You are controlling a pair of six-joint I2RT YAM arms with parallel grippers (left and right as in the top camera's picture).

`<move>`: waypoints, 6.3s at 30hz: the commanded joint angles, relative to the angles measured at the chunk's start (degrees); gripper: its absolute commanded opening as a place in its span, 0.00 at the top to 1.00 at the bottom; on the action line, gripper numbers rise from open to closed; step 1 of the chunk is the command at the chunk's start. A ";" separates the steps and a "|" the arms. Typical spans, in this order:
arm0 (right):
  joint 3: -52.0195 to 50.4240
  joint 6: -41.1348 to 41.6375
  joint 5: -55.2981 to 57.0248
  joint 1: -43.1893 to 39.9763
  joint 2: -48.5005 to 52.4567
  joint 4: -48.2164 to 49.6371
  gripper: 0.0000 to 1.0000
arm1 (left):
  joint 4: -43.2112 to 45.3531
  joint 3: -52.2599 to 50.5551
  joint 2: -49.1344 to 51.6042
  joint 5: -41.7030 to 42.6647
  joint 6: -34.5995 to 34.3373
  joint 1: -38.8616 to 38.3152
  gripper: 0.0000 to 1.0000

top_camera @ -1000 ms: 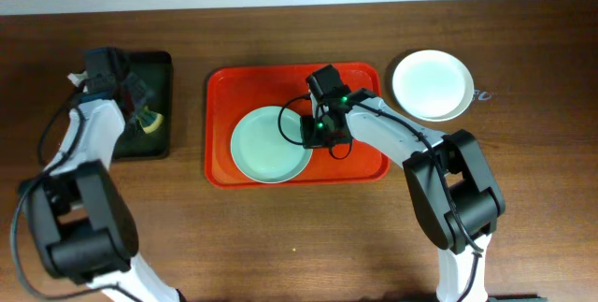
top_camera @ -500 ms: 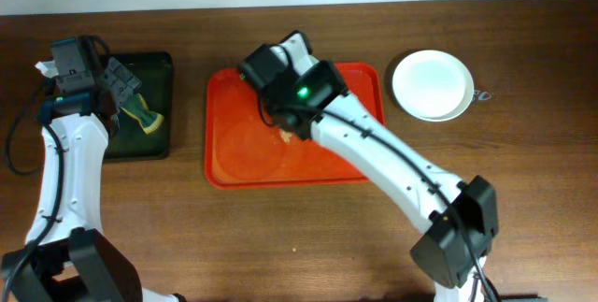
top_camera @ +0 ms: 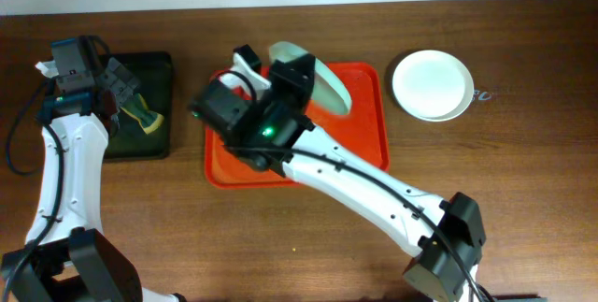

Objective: Clean dirty plates on tray and stack at the side

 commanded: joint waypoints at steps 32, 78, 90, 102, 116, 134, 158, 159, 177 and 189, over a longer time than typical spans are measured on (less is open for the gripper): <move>-5.64 39.74 -87.82 -70.79 2.32 -11.26 0.01 | 0.09 0.35 0.02 0.20 -0.09 0.26 0.01; -100.89 32.65 -84.98 -51.34 -107.71 45.07 0.01 | 0.11 0.35 0.02 0.20 -0.07 0.26 0.01; -110.77 32.61 -83.38 -53.64 -113.77 57.64 0.01 | 0.09 0.35 0.02 0.20 -0.09 0.26 0.01; -110.77 18.93 -83.49 -53.42 -113.77 52.70 0.01 | 0.11 0.35 0.02 0.20 -0.07 0.26 0.01; -110.77 23.26 -83.84 -53.53 -113.77 52.96 0.01 | 0.09 0.35 0.02 0.20 -0.07 0.26 0.01; -110.77 23.26 -83.84 -53.53 -113.74 52.98 0.01 | -6.88 -4.13 -17.05 -2.51 -0.04 -0.50 0.01; -110.77 23.26 -83.84 -53.53 -113.74 52.98 0.01 | 31.43 -71.58 -94.86 8.04 28.46 -13.79 0.01; -110.77 23.26 -83.84 -53.53 -113.74 52.98 0.01 | 32.24 -72.50 -94.86 8.13 28.46 -13.79 0.01; -110.77 23.26 -83.84 -53.53 -113.74 52.98 0.01 | 31.19 -78.49 -94.88 13.09 40.85 -16.04 0.01; -110.77 23.26 -83.84 -53.53 -113.74 52.98 0.01 | 31.34 -78.49 -94.88 9.57 28.20 -16.04 0.01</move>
